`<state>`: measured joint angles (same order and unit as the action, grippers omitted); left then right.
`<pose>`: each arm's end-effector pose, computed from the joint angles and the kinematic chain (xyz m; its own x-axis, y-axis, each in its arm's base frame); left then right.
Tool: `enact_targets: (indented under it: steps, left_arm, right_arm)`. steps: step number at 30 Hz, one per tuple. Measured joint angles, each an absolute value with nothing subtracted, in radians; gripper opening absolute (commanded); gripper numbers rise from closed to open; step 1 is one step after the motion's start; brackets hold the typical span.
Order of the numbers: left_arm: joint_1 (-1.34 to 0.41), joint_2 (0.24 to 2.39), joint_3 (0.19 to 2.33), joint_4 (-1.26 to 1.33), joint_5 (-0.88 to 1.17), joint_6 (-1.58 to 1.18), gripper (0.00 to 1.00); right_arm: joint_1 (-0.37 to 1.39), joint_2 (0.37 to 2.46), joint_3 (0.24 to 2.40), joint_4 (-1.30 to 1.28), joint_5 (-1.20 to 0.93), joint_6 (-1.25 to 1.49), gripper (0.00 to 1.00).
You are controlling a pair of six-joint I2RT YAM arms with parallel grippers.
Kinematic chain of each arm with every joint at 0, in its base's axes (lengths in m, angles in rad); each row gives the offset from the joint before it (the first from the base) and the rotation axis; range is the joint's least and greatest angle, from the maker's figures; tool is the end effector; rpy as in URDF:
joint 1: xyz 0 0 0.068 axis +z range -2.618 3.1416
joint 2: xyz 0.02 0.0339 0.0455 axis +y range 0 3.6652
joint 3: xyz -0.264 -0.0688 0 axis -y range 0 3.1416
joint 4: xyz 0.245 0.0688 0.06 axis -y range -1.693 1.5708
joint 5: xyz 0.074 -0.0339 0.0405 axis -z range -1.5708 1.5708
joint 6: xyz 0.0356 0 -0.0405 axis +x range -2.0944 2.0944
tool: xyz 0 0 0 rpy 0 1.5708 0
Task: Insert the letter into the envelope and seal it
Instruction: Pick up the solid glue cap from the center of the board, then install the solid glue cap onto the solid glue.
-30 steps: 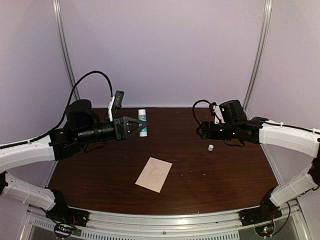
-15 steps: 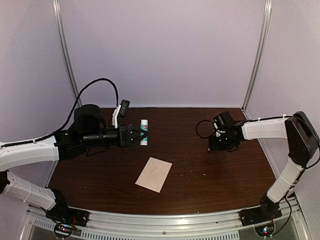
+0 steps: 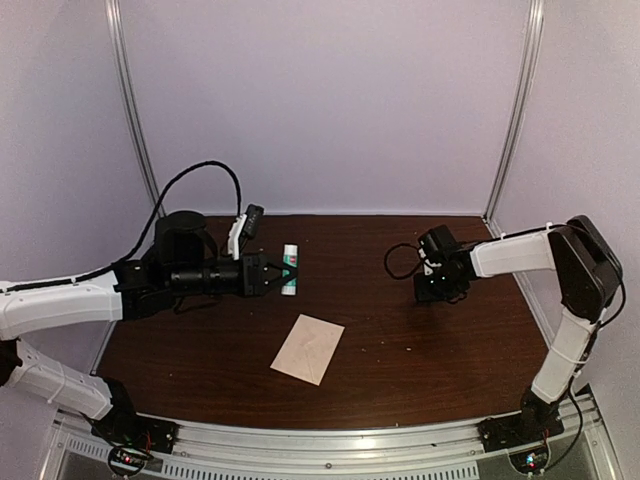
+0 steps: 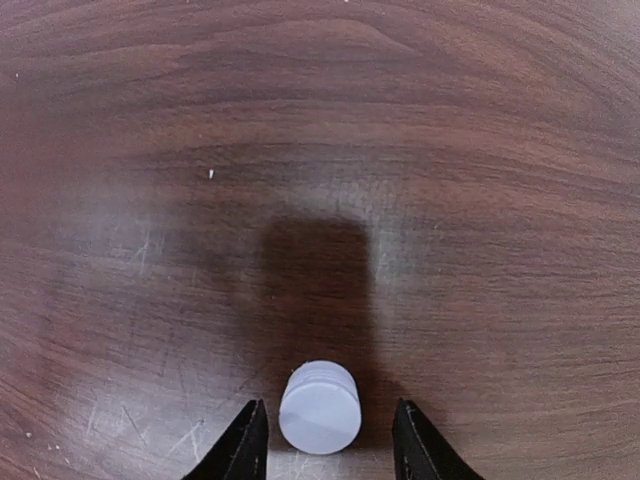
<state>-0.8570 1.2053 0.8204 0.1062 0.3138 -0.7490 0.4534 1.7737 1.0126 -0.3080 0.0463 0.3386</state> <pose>0.1743 -0.2180 0.2940 -0.7538 -0.1190 -0.6463 0.5462 0.4334 -0.7168 0.3106 0.1495 0.1505 -0.8821 -0.0607 -0.4671 -0.1320 0.9838 0.1215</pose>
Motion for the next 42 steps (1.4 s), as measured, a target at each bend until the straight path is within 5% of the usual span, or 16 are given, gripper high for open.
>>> enact_targets:
  steps: [14,24,42]
  left_arm:
    - [-0.854,1.245,0.821,0.103,0.323,-0.745,0.04]
    - [-0.854,1.25,0.821,0.115,0.387,-0.722,0.01]
    - [-0.995,1.382,0.939,0.103,0.533,-0.62,0.02]
  right_arm:
    - [0.453,1.825,1.048,-0.29,0.052,0.321,0.19]
    - [0.453,1.757,1.048,-0.311,-0.008,0.308,0.15]
    - [0.51,1.317,0.916,-0.091,-0.964,0.434,0.15]
